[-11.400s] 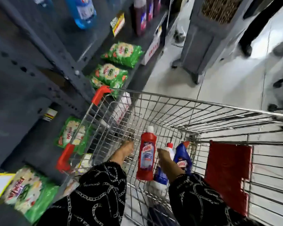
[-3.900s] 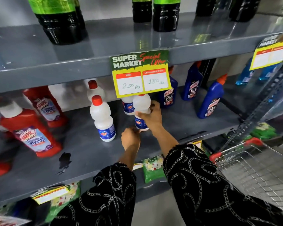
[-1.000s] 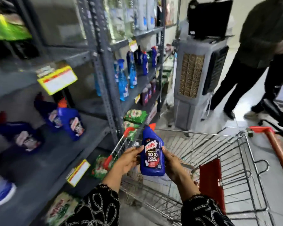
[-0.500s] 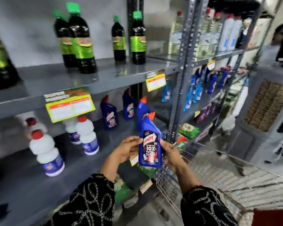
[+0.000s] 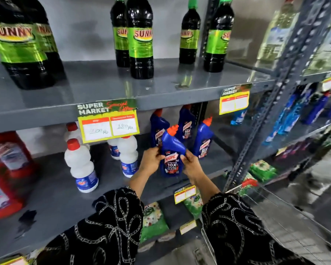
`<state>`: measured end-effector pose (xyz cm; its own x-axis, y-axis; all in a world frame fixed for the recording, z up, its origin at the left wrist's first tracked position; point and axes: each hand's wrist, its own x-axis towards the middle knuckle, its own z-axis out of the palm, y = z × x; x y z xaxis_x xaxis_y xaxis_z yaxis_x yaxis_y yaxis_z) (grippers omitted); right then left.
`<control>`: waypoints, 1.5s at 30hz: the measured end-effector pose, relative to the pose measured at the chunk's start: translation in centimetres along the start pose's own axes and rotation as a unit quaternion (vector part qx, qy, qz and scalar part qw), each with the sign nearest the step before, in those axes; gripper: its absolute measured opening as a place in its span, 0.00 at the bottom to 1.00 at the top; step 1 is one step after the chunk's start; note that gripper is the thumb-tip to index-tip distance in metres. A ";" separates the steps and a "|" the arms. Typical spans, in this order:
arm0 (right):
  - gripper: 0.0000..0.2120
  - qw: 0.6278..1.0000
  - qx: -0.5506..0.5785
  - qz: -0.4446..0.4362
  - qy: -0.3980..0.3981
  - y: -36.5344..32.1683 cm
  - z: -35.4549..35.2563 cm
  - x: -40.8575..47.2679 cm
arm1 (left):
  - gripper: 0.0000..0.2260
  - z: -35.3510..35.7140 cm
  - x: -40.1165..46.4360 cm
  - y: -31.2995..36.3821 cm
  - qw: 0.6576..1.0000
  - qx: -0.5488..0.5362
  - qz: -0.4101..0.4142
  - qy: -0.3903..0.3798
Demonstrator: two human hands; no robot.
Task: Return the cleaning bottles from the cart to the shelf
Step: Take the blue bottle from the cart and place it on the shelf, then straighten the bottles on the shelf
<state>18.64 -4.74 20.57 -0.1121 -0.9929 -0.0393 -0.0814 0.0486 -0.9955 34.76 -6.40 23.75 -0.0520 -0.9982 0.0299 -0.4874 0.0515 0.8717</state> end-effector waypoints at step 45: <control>0.54 0.963 -0.252 -0.011 0.091 4.2 22.8 -2.7 | 0.18 -20.5 -15.2 -22.2 0.822 0.218 -0.327 0.413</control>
<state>41.15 -4.29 14.49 -0.2723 -0.9612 0.0434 -0.5512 0.1189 -0.8259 64.23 7.00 14.01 0.8665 -0.4882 0.1042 -0.4515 -0.6773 0.5809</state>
